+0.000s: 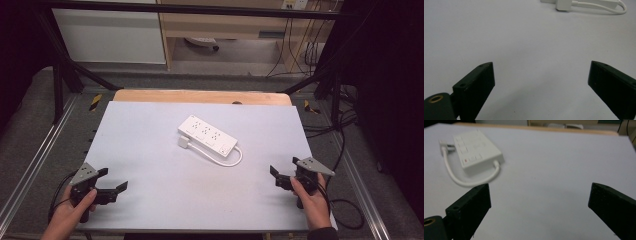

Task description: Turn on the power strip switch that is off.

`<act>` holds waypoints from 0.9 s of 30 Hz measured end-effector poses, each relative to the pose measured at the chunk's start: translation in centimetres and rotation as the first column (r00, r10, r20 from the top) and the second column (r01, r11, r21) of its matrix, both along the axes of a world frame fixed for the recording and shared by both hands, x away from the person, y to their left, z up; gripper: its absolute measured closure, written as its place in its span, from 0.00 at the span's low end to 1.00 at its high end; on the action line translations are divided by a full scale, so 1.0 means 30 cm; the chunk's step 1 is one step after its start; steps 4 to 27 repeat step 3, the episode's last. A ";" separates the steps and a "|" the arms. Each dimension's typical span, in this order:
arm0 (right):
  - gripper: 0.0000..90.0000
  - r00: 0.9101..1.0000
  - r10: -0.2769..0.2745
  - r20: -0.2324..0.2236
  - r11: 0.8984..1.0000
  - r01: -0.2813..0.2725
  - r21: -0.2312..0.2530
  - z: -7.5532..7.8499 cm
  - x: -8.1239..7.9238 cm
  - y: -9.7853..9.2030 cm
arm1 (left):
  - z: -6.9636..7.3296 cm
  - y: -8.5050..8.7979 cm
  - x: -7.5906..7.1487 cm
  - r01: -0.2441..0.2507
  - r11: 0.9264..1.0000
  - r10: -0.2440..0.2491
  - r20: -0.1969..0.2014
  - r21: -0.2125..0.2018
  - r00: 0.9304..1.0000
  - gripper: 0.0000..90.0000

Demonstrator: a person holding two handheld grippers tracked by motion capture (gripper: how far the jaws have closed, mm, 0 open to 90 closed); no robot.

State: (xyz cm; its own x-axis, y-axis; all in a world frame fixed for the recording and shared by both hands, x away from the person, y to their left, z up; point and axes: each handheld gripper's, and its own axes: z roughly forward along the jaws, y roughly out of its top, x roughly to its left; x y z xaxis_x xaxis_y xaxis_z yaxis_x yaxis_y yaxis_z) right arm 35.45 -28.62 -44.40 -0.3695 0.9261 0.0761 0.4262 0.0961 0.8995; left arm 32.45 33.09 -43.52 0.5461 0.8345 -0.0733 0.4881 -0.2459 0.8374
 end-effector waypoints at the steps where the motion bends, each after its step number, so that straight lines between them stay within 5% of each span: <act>1: 0.05 1.000 -0.001 -0.026 1.000 0.001 -0.010 -0.017 0.001 0.003 | 0.001 0.000 0.000 -0.002 1.000 0.002 0.000 0.003 1.000 0.08; 3: 0.04 0.995 0.003 -0.100 0.998 -0.009 -0.061 -0.046 0.011 0.008 | 0.000 -0.001 0.001 0.004 1.000 -0.004 -0.002 0.003 1.000 0.08; 27: 0.04 0.995 0.003 -0.100 0.998 -0.009 -0.061 -0.046 0.011 0.008 | 0.000 -0.001 0.001 0.004 1.000 -0.004 -0.002 0.003 1.000 0.08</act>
